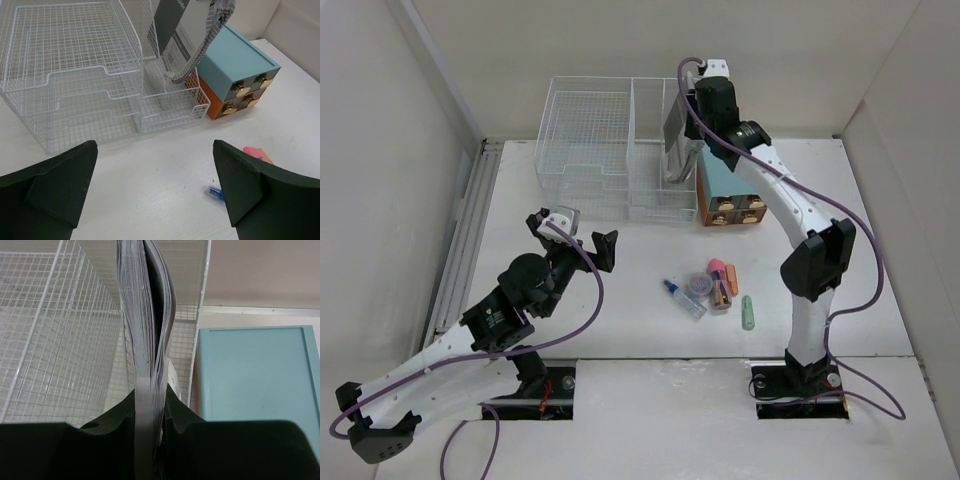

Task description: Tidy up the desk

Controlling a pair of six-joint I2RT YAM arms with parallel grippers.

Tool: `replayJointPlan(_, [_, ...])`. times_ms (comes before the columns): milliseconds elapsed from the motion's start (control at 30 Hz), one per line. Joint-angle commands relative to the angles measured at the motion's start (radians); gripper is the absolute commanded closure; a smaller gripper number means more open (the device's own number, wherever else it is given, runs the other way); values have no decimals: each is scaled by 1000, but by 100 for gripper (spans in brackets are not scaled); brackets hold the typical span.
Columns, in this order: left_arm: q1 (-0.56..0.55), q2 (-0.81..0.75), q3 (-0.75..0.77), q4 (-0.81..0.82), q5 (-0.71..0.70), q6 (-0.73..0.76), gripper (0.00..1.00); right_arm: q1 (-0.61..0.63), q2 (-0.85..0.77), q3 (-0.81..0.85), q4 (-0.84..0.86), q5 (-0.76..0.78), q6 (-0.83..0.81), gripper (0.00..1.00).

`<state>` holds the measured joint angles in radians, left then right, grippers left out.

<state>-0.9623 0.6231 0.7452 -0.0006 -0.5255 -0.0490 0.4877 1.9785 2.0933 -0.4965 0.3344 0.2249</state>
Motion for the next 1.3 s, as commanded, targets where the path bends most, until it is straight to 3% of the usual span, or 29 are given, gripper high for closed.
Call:
replayJointPlan(0, [-3,-16,-6,33,-4,12,0,14,-3,111,90,-8,25,100])
replayJointPlan(500, [-3,-16,-6,33,15,12,0,14,80,203,15,-46,34,99])
replayJointPlan(533, [-3,-16,-6,33,15,12,0,14,89,203,15,-55,34,93])
replayJointPlan(567, [-3,-16,-6,33,15,12,0,14,89,203,15,-64,34,74])
replayJointPlan(633, [-3,-16,-6,33,15,12,0,14,100,215,15,-98,34,47])
replayJointPlan(800, [-3,-6,-6,33,15,12,0,14,89,215,26,-129,21,24])
replayJointPlan(967, [-3,3,-6,33,24,12,0,14,30,215,35,-120,-22,23])
replayJointPlan(1033, [-3,3,-6,33,24,12,0,14,-9,191,44,-97,-22,26])
replayJointPlan(1100, [-3,3,-6,33,39,12,0,14,-102,94,56,-87,-47,37])
replayJointPlan(1133, [-3,3,-15,42,50,12,0,5,-142,49,81,-87,-65,50])
replayJointPlan(1167, [-3,13,-15,59,67,12,2,-10,-185,-7,93,-100,-112,96])
replayJointPlan(1200, [-3,13,-15,71,96,12,5,-24,-275,-123,93,-125,-142,100])
replayJointPlan(1267, [-3,58,-15,97,130,-9,34,-104,-384,-301,180,-352,-196,100])
